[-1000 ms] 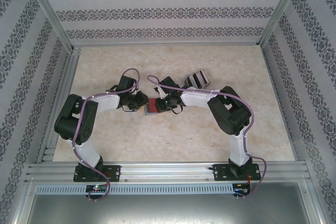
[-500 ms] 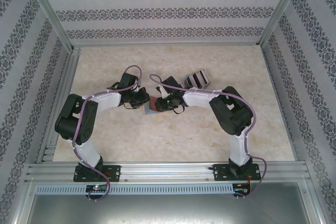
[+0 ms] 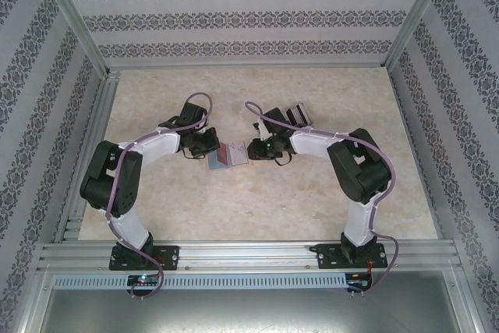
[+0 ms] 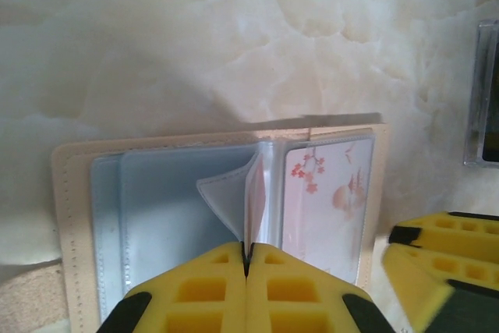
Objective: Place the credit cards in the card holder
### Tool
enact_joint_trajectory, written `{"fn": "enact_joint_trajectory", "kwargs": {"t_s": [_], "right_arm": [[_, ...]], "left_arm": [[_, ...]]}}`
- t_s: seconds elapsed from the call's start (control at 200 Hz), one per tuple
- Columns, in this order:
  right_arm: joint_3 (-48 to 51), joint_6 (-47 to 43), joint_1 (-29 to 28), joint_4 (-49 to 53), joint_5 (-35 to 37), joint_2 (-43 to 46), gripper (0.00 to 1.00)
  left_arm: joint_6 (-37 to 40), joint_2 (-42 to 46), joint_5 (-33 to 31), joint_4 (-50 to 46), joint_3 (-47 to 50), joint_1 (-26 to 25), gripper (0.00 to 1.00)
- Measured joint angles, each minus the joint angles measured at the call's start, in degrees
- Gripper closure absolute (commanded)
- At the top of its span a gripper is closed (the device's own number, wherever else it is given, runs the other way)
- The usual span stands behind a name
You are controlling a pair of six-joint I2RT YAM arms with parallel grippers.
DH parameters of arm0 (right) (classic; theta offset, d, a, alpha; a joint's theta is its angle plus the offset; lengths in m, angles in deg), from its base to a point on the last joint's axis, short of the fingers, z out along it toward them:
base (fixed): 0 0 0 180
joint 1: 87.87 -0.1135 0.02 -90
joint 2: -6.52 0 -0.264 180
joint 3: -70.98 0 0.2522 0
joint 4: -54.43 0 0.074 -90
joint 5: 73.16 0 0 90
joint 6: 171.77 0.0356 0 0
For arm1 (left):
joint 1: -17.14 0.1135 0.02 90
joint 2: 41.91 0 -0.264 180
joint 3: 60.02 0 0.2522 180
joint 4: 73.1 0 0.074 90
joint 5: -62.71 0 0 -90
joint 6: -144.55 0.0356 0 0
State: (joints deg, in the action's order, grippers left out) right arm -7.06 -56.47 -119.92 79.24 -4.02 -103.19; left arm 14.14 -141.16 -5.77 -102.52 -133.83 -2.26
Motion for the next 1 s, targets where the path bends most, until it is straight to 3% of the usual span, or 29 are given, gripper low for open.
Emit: {"fn": "enact_joint_trajectory", "kwargs": {"t_s": [0.215, 0.355, 0.789, 0.999], "right_arm": [[-1.36, 0.35, 0.07, -0.26, -1.53, -2.10, 0.71], [-1.42, 0.46, 0.07, -0.28, -1.70, -2.16, 0.71], [-1.33, 0.48, 0.46, -0.48, -2.58, -2.21, 0.71], [-0.02, 0.44, 1.03, -1.57, -3.23, -1.27, 0.71]], "left_arm": [[0.55, 0.00, -0.63, -2.73, -3.65, -2.71, 0.75], [0.15, -0.02, -0.33, -3.02, -4.66, -4.15, 0.70], [-0.44, -2.14, 0.44, -3.04, -5.29, -5.27, 0.78], [0.13, -2.12, -2.75, -4.44, -5.27, -5.27, 0.78]]}}
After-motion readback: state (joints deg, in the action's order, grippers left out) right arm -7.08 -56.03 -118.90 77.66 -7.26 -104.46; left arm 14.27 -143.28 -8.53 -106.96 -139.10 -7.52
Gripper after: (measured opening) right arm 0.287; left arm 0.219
